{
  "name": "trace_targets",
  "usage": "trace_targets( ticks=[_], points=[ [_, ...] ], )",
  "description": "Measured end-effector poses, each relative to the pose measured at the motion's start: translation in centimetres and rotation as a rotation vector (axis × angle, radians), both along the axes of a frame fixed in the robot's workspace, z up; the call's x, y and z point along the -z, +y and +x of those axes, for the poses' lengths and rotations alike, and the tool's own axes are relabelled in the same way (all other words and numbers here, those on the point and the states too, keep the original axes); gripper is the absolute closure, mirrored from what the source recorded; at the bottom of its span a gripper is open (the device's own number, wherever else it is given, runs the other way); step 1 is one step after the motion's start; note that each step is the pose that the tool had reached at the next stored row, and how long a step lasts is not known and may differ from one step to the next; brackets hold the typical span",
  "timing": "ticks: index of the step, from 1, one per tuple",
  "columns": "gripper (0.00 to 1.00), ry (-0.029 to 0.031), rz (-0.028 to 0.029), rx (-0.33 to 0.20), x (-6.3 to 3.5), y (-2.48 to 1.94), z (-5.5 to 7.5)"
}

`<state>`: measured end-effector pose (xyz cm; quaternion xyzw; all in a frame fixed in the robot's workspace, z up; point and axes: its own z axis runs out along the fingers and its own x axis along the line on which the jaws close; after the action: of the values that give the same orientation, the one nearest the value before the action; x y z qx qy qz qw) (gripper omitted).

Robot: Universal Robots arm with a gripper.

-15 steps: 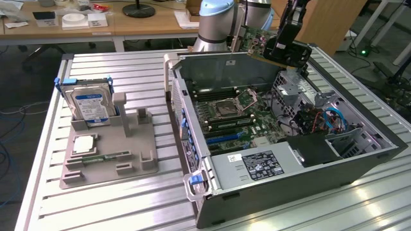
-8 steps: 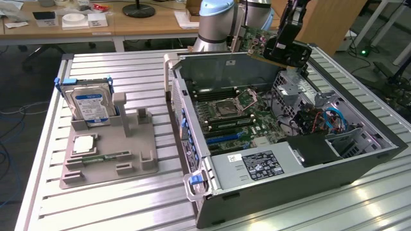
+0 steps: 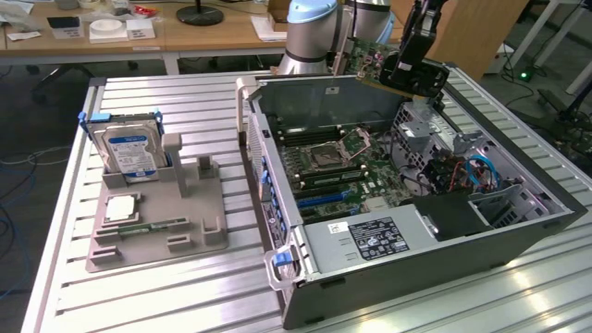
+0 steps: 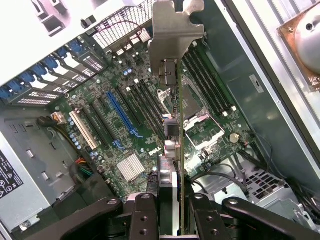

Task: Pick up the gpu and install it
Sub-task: 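Insert the gpu into the slot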

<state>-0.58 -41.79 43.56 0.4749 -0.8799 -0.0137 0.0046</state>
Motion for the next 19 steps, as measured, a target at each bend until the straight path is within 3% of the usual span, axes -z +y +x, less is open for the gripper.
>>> trace_targets(
  ticks=[19],
  points=[
    [0.72,0.0,0.0,-0.019,0.0,0.0,0.0]
  ],
)
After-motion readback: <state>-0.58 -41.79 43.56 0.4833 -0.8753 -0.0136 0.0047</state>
